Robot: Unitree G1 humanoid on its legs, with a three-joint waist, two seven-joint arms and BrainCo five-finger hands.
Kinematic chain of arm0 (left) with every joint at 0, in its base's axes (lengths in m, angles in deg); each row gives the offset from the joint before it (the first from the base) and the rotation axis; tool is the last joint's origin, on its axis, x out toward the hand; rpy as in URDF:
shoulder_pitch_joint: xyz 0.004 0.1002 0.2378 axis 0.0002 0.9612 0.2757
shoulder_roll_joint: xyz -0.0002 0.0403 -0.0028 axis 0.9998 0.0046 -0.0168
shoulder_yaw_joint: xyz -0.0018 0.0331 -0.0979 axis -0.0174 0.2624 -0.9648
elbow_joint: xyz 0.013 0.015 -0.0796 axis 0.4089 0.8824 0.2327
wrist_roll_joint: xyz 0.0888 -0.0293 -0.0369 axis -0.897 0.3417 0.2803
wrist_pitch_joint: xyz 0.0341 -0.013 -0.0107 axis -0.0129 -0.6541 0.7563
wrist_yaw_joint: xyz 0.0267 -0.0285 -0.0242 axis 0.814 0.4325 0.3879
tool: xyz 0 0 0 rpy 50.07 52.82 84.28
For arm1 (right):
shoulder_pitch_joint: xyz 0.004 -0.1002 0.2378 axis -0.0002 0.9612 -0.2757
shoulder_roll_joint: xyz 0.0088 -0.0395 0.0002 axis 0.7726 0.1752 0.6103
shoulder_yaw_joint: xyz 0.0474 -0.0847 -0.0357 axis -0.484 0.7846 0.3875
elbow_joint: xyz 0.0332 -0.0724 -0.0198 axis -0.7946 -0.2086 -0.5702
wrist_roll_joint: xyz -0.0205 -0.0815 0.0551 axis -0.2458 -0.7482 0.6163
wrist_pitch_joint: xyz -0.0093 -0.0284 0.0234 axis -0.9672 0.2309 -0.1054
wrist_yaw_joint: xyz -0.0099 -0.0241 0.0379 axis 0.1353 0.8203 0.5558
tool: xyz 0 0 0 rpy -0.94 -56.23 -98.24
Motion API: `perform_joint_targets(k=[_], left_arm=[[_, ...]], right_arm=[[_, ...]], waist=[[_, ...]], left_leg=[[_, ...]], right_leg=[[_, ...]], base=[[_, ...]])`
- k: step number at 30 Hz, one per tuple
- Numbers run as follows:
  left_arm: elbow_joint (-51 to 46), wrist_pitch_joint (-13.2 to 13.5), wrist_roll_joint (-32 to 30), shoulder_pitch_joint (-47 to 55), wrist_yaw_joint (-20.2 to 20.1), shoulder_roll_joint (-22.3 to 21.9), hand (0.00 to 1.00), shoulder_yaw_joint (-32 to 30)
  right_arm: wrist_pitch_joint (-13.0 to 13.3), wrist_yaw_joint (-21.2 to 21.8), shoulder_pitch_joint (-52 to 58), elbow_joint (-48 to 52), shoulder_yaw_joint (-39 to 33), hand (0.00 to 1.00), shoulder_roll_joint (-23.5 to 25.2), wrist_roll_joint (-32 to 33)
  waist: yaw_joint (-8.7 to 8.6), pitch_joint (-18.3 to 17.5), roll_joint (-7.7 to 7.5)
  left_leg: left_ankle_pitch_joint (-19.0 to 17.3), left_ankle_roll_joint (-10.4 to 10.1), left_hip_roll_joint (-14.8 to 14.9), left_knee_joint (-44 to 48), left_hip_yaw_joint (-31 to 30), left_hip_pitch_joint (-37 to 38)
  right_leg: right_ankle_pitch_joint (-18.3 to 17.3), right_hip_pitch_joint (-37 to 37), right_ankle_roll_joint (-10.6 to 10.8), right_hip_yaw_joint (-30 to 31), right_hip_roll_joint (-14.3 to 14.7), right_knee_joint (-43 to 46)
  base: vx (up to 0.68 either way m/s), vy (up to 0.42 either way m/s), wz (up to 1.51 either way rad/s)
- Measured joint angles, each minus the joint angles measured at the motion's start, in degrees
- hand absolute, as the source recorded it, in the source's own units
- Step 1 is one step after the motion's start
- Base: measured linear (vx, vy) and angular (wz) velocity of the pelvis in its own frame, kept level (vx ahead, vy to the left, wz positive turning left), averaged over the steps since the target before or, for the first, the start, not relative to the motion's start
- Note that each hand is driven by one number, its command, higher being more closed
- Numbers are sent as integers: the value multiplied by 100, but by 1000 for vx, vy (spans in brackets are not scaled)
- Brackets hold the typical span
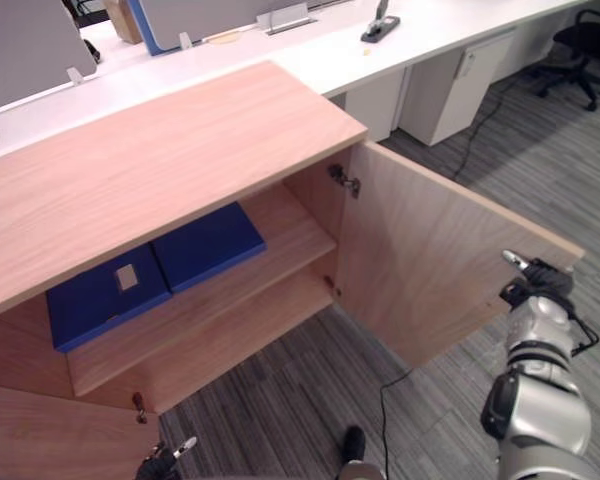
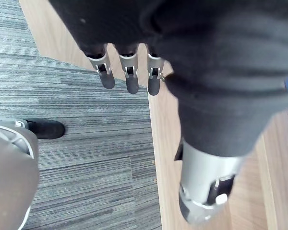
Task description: Walk over to the cabinet, pick up the folder, carry it to the office cabinet, place the folder inside the office cabinet, then close the office cabinet door
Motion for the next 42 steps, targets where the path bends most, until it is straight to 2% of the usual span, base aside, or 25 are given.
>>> perform_joint_targets(k=[4,9,12,14,16,17,20,22,23,24,25,26,28,32,34,36,39,41,42], left_arm=[[-1,2,3,3,-1,-9,0,16],[1,0,2,8,-20,-18,0,217],[2,-2,-2,59,-83,-24,0,286],[7,-5,-36,81,-174,-5,0,344],[10,-8,-103,66,-197,20,0,349],[10,-7,-166,25,-203,52,0,370],[9,-7,-255,-50,-208,70,0,375],[9,-8,-420,-69,-254,62,0,376],[7,-8,-473,-92,-280,57,0,375],[7,-8,-524,-92,-287,58,0,370],[6,-8,-564,-90,-293,62,0,321],[7,-8,-580,-57,-313,73,0,194],[8,-11,-580,2,-321,110,0,127],[4,-26,-579,67,-310,276,0,111],[3,-25,-579,59,-311,298,0,113],[1,-25,-579,59,-313,289,0,135],[-1,-23,-574,59,-310,243,0,273],[-38,-2,-569,58,-285,114,0,448],[-51,3,-578,57,-271,82,0,493]], right_arm=[[19,81,6,48,569,0,-17,219],[-11,257,562,853,1932,0,-129,168],[-64,448,1048,1619,2923,0,-358,-12],[-123,885,1523,2517,3935,0,-802,-362],[-137,1295,1866,3262,4609,0,-1014,-675],[-137,1562,2144,3733,4942,0,-1063,-1036],[-72,2153,2653,4918,5565,0,-995,-1621],[68,2568,2859,5452,5900,0,-574,-1763],[160,2738,2871,5476,5970,0,-250,-1814],[186,2870,2873,5471,5970,0,-161,-1838],[221,3211,2942,5450,6051,0,-182,-1860],[221,3591,3219,5406,6070,0,-241,-1888],[184,3708,3523,5174,6070,0,-250,-2094],[125,3737,4033,4785,6222,0,-229,-2808],[150,3737,4043,4652,6208,0,-110,-2954],[209,3745,3918,4388,6216,0,86,-3158],[220,3575,3560,3387,6100,0,748,-3622],[145,3094,3463,2333,5498,0,1443,-4087],[102,2943,3456,2061,5274,0,1601,-4182]], waist=[[-74,29,23],[-166,139,31],[-239,181,12],[-340,183,6],[-432,178,1],[-435,172,-4],[-426,170,-8],[-381,159,-17],[-272,162,-21],[-218,158,-15],[-133,157,-14],[-101,155,-38],[-113,136,-108],[-138,-11,-431],[-135,-46,-489],[-107,-49,-494],[-44,-33,-461],[-15,-29,-371],[-14,-31,-327]], left_leg=[[1,0,9,10,1,0],[1,-1,27,19,28,36],[-9,-19,90,20,66,104],[-8,-57,176,18,109,95],[10,-105,264,22,131,96],[39,-152,327,25,128,97],[101,-197,445,14,94,94],[145,-207,485,6,15,91],[157,-203,484,5,-6,90],[158,-205,480,1,-15,90],[158,-205,460,2,-28,94],[158,-205,424,-10,-70,92],[157,-204,375,-46,-75,93],[138,-173,245,-97,7,125],[100,-119,196,-97,25,149],[75,-94,137,-97,10,154],[33,-21,31,-55,-248,51],[-21,74,-69,119,-808,-129],[-37,127,-113,151,-1014,-174]], right_leg=[[28,2,-7,13,14,-21],[89,-33,-41,102,68,-51],[81,-62,-42,256,177,-86],[65,-135,-65,371,266,-88],[52,-171,-84,399,371,-88],[47,-195,-92,440,447,-88],[21,-223,-133,467,584,-87],[11,-222,-194,467,632,-86],[16,-222,-217,450,627,-78],[26,-215,-225,435,621,-59],[38,-192,-226,418,600,-57],[38,-158,-227,372,577,-57],[53,-147,-241,375,510,-56],[114,-187,-190,480,423,-57],[144,-191,-172,529,395,-57],[170,-186,-143,527,314,-58],[204,-163,-92,332,151,-58],[119,57,27,-169,-91,-29],[66,142,91,-355,-177,5]], base=[[-49,-9,-4],[-84,-17,-15],[-105,-41,-30],[-116,-61,-29],[-69,-82,-25],[-52,-95,-18],[-27,-90,-8],[4,-57,5],[19,-34,12],[42,-5,17],[54,13,23],[58,20,20],[48,68,6],[24,78,-9],[-32,77,-13],[-78,89,1],[-100,51,36],[-116,48,107],[-78,81,164]])
